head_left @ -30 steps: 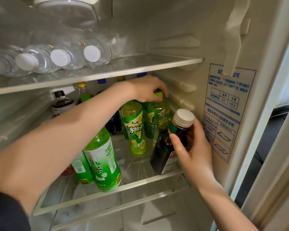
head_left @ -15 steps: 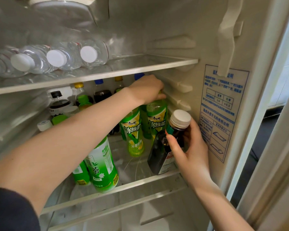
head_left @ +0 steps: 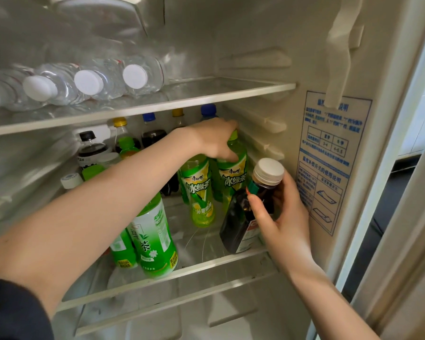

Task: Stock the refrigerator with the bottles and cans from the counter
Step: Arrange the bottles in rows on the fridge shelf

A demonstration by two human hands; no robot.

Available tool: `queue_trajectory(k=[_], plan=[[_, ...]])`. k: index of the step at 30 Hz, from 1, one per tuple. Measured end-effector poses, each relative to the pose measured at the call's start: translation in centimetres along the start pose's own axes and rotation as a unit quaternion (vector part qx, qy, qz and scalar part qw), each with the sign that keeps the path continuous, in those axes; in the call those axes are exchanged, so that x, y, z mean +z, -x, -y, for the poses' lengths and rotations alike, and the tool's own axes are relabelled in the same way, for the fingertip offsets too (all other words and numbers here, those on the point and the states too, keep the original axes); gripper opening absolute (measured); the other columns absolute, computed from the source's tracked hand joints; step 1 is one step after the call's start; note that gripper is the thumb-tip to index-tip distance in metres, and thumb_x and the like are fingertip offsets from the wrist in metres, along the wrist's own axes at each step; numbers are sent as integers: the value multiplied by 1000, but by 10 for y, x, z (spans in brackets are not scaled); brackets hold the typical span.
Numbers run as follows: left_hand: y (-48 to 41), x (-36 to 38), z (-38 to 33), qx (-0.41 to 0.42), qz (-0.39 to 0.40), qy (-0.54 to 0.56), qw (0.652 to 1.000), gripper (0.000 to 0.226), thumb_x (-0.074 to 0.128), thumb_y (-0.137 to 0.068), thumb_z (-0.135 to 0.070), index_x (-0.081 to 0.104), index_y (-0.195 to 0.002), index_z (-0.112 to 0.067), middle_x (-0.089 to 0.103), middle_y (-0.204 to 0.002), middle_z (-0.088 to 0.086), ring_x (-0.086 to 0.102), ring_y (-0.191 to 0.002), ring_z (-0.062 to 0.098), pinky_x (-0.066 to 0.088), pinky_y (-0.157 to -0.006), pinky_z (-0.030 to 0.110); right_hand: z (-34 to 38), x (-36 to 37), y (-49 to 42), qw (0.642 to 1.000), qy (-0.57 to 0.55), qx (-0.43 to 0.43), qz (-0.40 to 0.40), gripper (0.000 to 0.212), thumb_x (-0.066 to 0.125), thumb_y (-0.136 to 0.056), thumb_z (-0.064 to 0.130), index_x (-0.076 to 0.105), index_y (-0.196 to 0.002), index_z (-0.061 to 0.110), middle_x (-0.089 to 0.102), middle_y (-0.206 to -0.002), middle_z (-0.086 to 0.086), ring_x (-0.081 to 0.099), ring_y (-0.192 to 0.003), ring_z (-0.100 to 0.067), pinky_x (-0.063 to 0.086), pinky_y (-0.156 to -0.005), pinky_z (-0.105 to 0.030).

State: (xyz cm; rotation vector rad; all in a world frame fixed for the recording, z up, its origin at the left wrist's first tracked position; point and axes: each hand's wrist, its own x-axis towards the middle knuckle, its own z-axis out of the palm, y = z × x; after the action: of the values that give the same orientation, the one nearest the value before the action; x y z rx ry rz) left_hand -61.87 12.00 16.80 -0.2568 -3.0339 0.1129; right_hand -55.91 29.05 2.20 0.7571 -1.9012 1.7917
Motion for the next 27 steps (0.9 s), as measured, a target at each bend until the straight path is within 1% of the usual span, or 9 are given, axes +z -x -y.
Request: queue_trajectory(k=[2, 6, 9, 12, 16, 20, 23, 25, 27], plan=[[0, 0, -1, -11, 2, -17, 1000, 63, 68, -79, -45, 44, -128, -12, 56, -112, 7, 58, -95, 25, 53, -80, 42, 0, 0, 1, 1000, -1, 1, -2, 54, 64, -81, 38, 38, -124, 58, 51, -126, 31, 48, -120, 8, 42, -102, -22], [0, 3, -4, -32, -9, -50, 998, 59, 65, -81, -46, 46, -123, -9, 56, -108, 8, 57, -93, 26, 52, -78, 39, 0, 1, 1, 1000, 0, 9, 3, 54, 63, -80, 42, 40, -130, 48, 53, -128, 24, 48, -122, 2, 43, -105, -36], [-1, 3, -7, -46, -19, -61, 997, 55, 64, -83, -45, 47, -121, -9, 54, -100, 6, 57, -89, 25, 48, -68, 33, 0, 2, 1, 1000, 3, 8, 2, 54, 62, -80, 44, 40, -129, 48, 53, -127, 25, 49, -121, 3, 43, -104, -36], [-2, 2, -7, -49, -21, -57, 997, 57, 67, -81, -44, 48, -122, -9, 56, -100, 6, 57, -88, 24, 47, -65, 32, 0, 1, 1, 1000, 3, 7, -2, 53, 62, -80, 43, 40, -129, 48, 53, -127, 27, 49, -120, 5, 43, -104, -33], [1, 4, -5, -52, -29, -55, 997, 62, 67, -80, -45, 46, -127, -10, 58, -112, 9, 58, -95, 26, 52, -76, 36, 0, 1, 2, 1000, 6, 5, 0, 54, 62, -81, 42, 39, -129, 48, 54, -127, 24, 49, -121, 3, 43, -104, -34], [4, 6, -5, -59, -31, -40, 997, 67, 66, -81, -46, 42, -133, -11, 54, -121, 11, 56, -103, 28, 52, -86, 42, 0, 1, 2, 1000, 2, 5, 3, 54, 62, -80, 42, 39, -128, 50, 52, -126, 28, 48, -119, 7, 43, -102, -23], [8, 6, -4, -56, -44, -37, 997, 72, 64, -82, -48, 37, -139, -12, 50, -128, 11, 53, -111, 28, 50, -90, 41, 1, 1, 0, 1000, 4, 6, 4, 51, 62, -80, 42, 39, -124, 55, 53, -125, 28, 49, -119, 6, 43, -101, -25], [14, 6, -3, -45, -65, -40, 996, 78, 61, -82, -53, 32, -144, -15, 44, -136, 11, 46, -120, 29, 46, -94, 40, 1, 1, 0, 1000, 6, 9, 6, 51, 62, -80, 43, 40, -124, 54, 53, -125, 28, 49, -119, 7, 42, -101, -26], [22, 3, 1, -60, -117, -12, 991, 80, 56, -82, -60, 29, -146, -21, 39, -143, 9, 40, -128, 29, 41, -98, 40, 0, 2, -1, 1000, 10, 10, 4, 52, 62, -79, 44, 41, -128, 48, 54, -125, 27, 49, -119, 6, 42, -102, -29]])
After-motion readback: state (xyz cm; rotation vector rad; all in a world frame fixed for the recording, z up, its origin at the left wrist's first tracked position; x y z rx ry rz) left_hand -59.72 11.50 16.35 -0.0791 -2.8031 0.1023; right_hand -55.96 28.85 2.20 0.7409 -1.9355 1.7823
